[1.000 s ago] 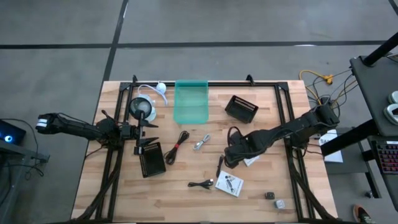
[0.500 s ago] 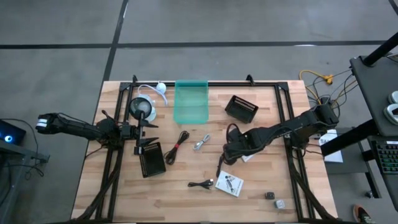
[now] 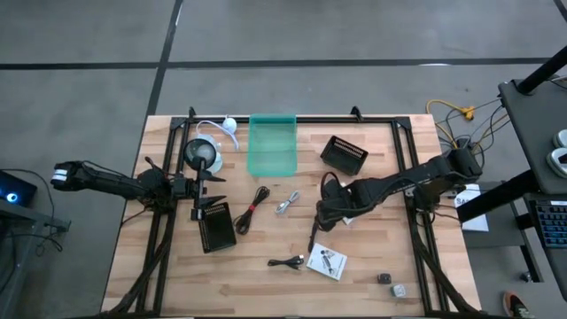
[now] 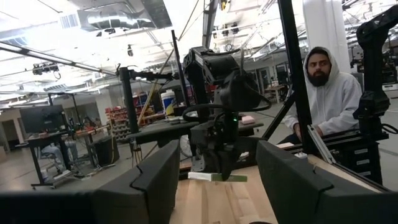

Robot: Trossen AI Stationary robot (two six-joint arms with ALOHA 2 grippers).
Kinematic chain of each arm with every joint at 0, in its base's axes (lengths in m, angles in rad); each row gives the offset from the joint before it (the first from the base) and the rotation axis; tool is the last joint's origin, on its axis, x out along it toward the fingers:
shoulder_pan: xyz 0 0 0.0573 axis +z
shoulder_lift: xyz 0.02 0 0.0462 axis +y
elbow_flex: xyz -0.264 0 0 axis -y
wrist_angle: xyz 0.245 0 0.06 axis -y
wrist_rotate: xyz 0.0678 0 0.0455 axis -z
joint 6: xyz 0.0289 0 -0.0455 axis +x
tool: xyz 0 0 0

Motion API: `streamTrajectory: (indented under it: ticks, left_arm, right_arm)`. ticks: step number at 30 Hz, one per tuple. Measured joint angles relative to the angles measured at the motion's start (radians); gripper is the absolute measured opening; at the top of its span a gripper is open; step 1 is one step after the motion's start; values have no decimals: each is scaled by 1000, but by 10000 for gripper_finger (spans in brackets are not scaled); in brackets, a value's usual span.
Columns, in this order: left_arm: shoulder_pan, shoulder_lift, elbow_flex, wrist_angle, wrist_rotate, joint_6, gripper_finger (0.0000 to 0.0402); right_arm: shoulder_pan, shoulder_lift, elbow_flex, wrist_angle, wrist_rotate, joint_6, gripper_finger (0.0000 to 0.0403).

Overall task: Pick and place items into bin
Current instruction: Put the right white card reader box into the right black bin

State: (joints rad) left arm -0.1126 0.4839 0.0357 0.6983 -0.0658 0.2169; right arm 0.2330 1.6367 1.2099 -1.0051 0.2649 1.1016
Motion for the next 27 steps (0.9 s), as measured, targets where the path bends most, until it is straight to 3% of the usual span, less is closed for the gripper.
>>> streamTrajectory:
  ticks: [27]
  left_arm:
    - [0,0,3,1,0,78,196]
  right_arm:
    - [-293,1,29,74,-30,-428,8]
